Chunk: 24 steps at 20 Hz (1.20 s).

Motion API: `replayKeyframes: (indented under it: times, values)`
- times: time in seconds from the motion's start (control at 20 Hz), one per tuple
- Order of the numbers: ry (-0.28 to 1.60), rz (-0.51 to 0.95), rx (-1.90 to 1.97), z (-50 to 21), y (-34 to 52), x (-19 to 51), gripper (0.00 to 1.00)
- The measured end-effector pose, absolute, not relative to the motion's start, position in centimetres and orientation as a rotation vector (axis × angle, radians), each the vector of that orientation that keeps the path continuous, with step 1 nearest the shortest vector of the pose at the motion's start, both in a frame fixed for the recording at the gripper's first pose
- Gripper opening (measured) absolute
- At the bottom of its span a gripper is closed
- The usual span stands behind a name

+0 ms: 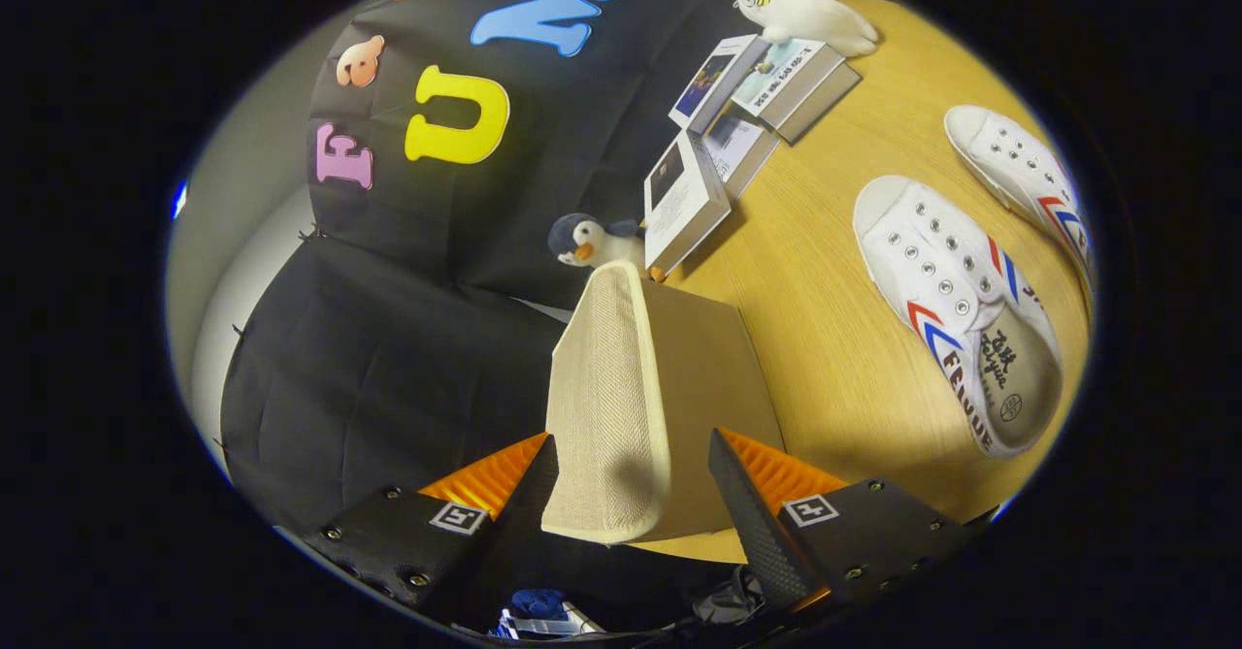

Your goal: Open the storage box then place both shoes into the box .Put the left shoe in first, then the right shoe, with the right side of both shoes facing outward in a uniform manner.

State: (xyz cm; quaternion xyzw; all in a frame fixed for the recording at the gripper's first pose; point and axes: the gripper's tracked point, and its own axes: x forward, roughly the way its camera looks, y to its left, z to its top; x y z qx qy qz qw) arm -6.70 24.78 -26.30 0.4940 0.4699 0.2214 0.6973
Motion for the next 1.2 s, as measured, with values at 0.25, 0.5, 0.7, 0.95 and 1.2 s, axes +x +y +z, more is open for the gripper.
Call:
replayKeyframes:
  times: [0.25,0.5,0.7,0.95,1.2]
  values:
    - [1.115,0.516,1.136,-26.9,26.4,-7.6,0.86]
    - [1.164,0.523,1.167,-26.9,26.9,-7.9,0.44]
    - [1.129,0.526,1.181,-25.9,26.4,-7.1,0.03]
    - [1.093,0.602,1.163,-22.6,26.9,-6.4,0.03]
    - [1.022,0.684,1.074,-17.7,28.4,-5.6,0.02]
